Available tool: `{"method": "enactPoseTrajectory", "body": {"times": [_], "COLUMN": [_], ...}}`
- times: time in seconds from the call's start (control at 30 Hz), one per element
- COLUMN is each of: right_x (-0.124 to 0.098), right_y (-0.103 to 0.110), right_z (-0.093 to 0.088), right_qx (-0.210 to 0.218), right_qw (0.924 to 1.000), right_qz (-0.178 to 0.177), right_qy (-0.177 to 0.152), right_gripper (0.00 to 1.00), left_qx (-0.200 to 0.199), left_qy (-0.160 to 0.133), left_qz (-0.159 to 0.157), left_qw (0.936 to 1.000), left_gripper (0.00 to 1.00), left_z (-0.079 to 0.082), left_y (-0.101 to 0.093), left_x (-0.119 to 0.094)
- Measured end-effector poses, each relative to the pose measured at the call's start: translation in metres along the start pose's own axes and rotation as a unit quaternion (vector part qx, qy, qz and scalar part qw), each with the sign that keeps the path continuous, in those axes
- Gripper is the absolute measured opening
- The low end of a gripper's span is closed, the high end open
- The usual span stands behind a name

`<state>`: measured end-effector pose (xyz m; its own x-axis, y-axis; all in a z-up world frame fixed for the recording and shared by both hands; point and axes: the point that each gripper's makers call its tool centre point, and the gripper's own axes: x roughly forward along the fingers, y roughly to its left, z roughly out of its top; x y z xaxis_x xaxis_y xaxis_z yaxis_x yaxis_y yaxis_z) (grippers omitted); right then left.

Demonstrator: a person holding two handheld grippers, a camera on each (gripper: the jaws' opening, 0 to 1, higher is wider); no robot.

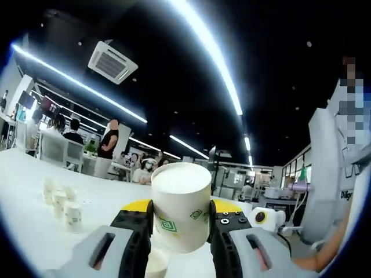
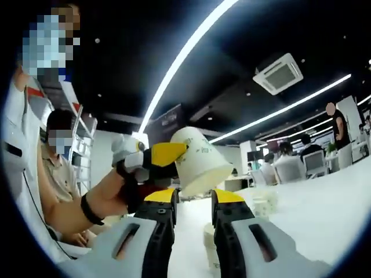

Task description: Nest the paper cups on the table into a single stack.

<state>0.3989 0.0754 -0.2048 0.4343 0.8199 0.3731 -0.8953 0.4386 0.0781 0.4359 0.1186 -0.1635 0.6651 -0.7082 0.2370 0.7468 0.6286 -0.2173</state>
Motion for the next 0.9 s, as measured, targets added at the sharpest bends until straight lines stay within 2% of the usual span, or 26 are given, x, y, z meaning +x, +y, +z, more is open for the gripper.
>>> {"method": "enactPoseTrajectory", "body": {"times": [0.13, 0.27, 0.33, 0.6, 0.73, 0.9], "right_x": [0.001, 0.001, -0.001, -0.008, -0.010, -0.012], "right_y": [0.000, 0.000, -0.003, -0.013, -0.013, -0.015], "right_z": [0.004, 0.003, 0.002, 0.004, 0.008, 0.013], "right_qx": [0.022, 0.024, 0.022, 0.027, 0.013, -0.002], "right_qw": [0.9996, 0.9996, 0.9997, 0.9993, 0.9995, 0.9995], "right_qz": [0.005, 0.006, 0.000, -0.018, -0.022, -0.027], "right_qy": [-0.014, -0.014, -0.014, -0.018, -0.019, -0.018], "right_gripper": [0.19, 0.13, 0.09, 0.06, 0.04, 0.03], "left_qx": [0.004, 0.021, 0.022, 0.035, 0.042, 0.050], "left_qy": [-0.002, 0.001, 0.002, 0.018, 0.020, 0.013], "left_qz": [-0.002, 0.000, -0.003, -0.006, -0.005, -0.005], "left_qw": [1.0000, 0.9998, 0.9997, 0.9992, 0.9989, 0.9986], "left_gripper": [0.41, 0.41, 0.41, 0.42, 0.43, 0.42], "left_z": [-0.004, -0.009, -0.009, -0.016, -0.015, -0.007], "left_y": [-0.005, -0.006, -0.007, -0.009, -0.009, -0.012], "left_x": [0.004, 0.005, 0.005, 0.005, 0.003, -0.002]}}
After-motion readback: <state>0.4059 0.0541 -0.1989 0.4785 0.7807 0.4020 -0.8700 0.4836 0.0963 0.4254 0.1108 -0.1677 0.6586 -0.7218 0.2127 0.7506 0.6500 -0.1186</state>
